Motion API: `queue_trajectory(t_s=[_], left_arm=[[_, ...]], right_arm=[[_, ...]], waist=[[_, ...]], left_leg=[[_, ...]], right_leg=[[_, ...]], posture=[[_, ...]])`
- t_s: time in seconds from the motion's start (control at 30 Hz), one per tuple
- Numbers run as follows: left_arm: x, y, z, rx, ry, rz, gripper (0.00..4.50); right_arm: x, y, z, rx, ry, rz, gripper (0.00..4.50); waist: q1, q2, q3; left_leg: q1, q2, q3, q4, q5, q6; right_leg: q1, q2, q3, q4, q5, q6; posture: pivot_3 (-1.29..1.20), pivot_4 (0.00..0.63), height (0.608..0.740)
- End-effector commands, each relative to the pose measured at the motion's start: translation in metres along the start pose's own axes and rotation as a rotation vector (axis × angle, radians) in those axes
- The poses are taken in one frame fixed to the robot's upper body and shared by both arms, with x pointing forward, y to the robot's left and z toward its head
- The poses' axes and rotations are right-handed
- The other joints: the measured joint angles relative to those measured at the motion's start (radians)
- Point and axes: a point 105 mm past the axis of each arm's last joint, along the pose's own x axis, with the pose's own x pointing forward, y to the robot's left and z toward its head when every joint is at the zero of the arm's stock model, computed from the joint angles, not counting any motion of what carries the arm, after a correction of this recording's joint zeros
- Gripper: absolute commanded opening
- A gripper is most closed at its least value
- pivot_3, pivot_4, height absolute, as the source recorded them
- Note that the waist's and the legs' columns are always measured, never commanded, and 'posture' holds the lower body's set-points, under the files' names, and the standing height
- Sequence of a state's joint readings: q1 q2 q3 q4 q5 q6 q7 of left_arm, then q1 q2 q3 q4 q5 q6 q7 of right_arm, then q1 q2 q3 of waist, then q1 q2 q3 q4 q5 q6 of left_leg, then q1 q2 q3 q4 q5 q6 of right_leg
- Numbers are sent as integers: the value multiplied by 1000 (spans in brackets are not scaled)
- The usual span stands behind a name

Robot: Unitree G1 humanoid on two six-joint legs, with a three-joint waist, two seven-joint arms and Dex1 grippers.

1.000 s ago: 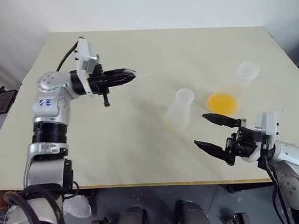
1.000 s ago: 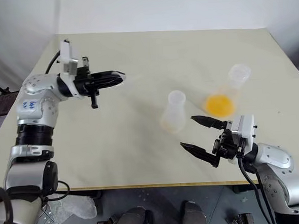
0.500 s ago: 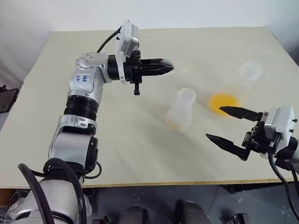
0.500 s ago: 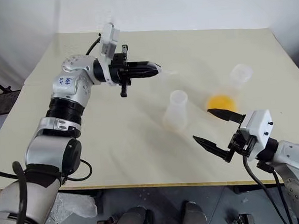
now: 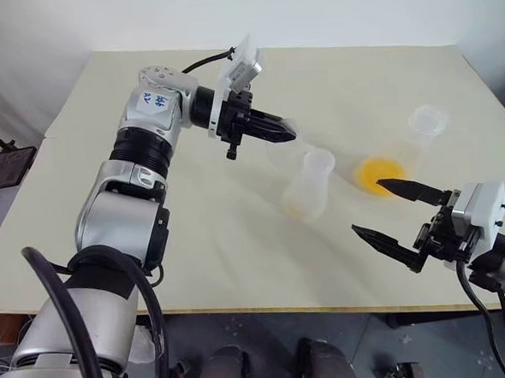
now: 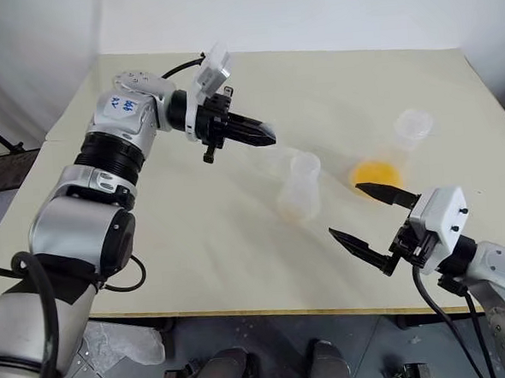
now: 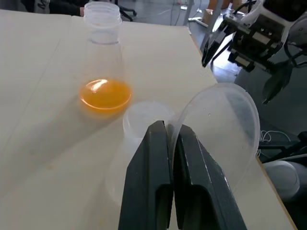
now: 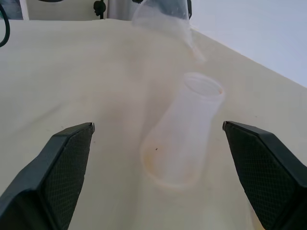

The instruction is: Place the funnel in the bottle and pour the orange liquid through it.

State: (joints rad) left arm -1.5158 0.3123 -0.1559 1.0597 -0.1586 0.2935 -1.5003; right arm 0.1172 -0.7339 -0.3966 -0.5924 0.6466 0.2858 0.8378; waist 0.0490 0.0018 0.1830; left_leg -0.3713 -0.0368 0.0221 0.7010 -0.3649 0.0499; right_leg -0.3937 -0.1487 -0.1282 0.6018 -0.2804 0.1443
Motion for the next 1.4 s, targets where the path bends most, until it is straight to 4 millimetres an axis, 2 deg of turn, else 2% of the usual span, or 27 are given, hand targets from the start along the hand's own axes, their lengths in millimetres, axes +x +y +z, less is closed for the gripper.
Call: queue_trajectory(t_s=[0.03, 0.43, 0.67, 1.3, 1.4], left_arm=[[2, -5, 15, 42, -8, -50, 22], [22, -4, 4, 79, 117, -77, 22], [32, -4, 8, 111, 149, -88, 22], [55, 8, 5, 65, 239, 24, 22], [57, 9, 7, 63, 230, 30, 694]], right_arm=[[-3, 2, 11, -39, -26, -16, 4500], [-8, 3, 11, -48, -20, -44, 4500], [-9, 7, 11, -45, -19, -52, 4500], [-10, 14, 8, -38, -22, -62, 4500], [-12, 14, 8, -49, -19, -74, 4500]], waist=[[-1, 0, 0], [4, 0, 0], [2, 0, 0], [4, 0, 0], [4, 0, 0]], left_leg=[[0, 0, 0, 0, 0, 0], [0, 0, 1, 0, 0, 0], [0, 0, 1, 0, 0, 1], [0, 0, 2, 0, 0, 1], [0, 0, 1, 0, 0, 1]], right_leg=[[0, 0, 0, 0, 0, 0], [0, 0, 0, 0, 0, 0], [0, 0, 0, 0, 0, 0], [0, 0, 1, 0, 0, 0], [0, 0, 1, 0, 0, 0]], posture=[[0, 150, 740], [0, 150, 740], [0, 150, 740], [0, 150, 740], [0, 150, 740]])
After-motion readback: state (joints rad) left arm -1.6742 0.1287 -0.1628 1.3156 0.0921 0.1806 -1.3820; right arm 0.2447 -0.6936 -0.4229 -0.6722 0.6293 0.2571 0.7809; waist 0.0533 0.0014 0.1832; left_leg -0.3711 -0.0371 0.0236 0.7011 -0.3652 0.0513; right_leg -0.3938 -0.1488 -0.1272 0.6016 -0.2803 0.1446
